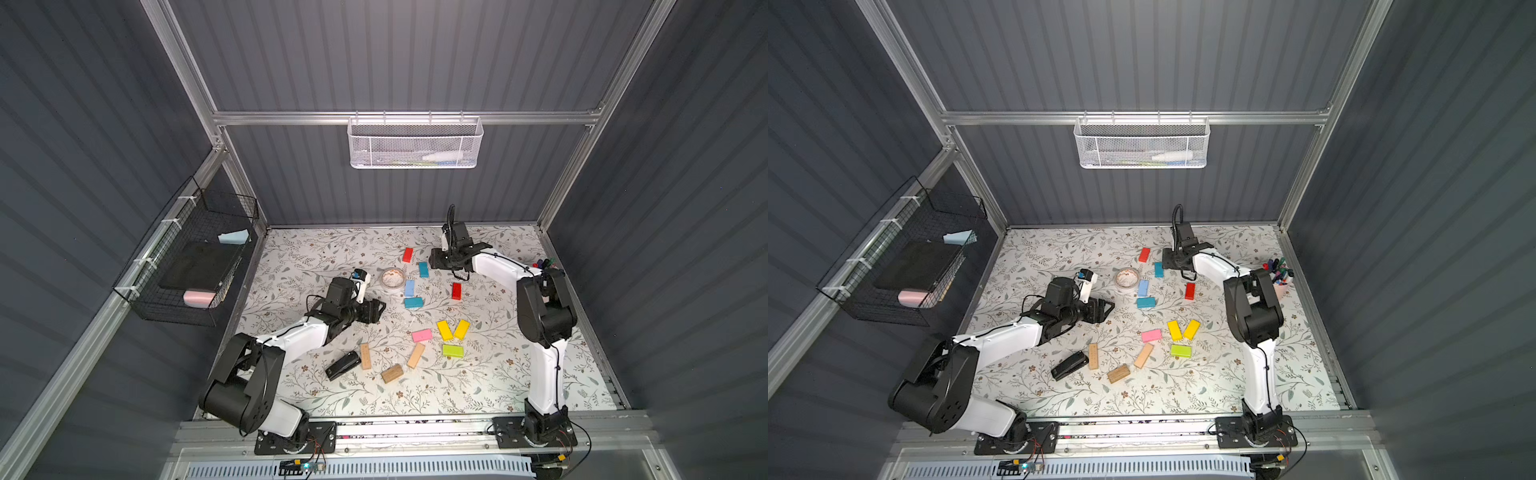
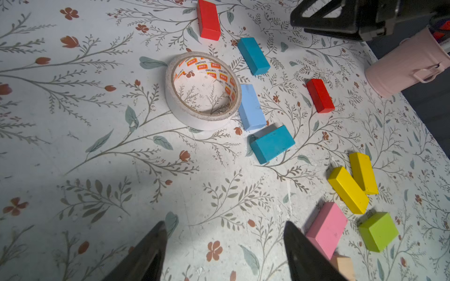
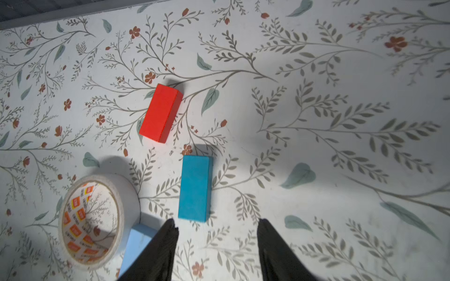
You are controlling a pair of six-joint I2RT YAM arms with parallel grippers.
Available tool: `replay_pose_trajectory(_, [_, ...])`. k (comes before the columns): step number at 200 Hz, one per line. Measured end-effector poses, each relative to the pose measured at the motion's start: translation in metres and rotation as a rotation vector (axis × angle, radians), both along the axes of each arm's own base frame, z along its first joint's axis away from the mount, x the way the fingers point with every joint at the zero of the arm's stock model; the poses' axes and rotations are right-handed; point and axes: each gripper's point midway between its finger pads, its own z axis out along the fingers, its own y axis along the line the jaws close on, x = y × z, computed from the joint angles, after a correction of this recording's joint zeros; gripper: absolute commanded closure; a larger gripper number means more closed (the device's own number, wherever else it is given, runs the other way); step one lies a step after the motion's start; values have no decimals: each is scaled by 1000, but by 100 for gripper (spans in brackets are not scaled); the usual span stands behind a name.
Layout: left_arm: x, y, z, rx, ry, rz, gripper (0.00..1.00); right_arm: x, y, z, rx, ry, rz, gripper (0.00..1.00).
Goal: Assemble the letter c with building blocks
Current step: Place the building block at the center of the board, then pick up the building block from the center of the board.
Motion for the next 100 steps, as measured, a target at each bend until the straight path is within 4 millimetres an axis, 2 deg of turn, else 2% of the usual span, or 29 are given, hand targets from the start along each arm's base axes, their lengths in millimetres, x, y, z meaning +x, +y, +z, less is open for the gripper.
replay_pose_trajectory(47, [0, -1, 0, -1, 1, -3, 26, 16, 21, -22, -14, 46, 23, 43])
replay_pose_trajectory(100, [-1, -2, 0, 0, 1, -6, 26, 15, 36, -34, -35, 79, 47, 42])
